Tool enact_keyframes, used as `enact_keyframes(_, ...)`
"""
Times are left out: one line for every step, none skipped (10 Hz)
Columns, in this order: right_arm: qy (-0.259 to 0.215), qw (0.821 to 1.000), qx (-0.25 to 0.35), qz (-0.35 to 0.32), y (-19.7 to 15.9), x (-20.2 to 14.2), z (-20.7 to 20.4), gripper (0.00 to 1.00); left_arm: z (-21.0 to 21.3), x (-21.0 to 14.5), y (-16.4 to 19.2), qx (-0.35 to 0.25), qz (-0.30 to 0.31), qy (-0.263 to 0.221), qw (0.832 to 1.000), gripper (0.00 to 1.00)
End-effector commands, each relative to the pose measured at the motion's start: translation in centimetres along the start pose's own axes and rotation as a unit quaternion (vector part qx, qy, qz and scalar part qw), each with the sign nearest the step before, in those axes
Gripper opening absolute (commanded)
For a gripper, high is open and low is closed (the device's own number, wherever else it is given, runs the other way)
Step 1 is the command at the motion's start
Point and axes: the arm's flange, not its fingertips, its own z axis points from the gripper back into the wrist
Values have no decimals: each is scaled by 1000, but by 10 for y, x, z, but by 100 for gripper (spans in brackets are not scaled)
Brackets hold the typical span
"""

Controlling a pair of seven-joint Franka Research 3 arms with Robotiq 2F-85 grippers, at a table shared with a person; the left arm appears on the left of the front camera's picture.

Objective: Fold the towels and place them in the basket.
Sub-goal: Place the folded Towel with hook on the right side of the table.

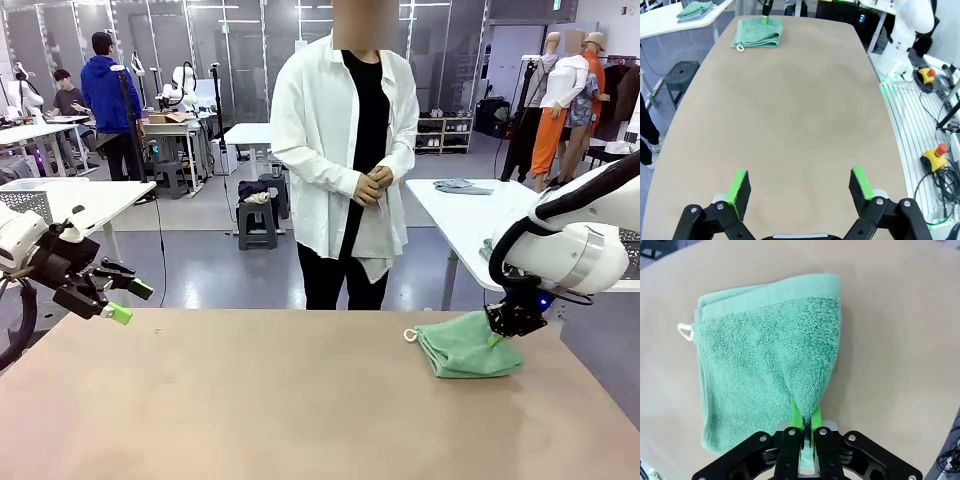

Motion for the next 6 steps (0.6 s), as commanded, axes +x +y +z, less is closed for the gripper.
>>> enact_keyframes(-10,1000,-5,7,-10,17,-8,0,0,0,-2,6,-3,9,1000,100)
enact_keyframes(-10,1000,-4,1,-13,16,-8,0,0,0,-2,6,-3,9,1000,100)
enact_keyframes(-12,1000,-8,-3,-17,15,-9,0,0,0,-2,6,-3,9,1000,100)
enact_keyframes(-9,1000,-7,-3,-21,13,-9,20,0,0,-2,6,-3,9,1000,100)
enact_keyframes(-14,1000,-9,-4,-23,12,-8,27,0,0,-2,6,-3,9,1000,100)
enact_keyframes(-19,1000,-9,-3,-24,8,-6,40,0,0,-2,6,-3,9,1000,100)
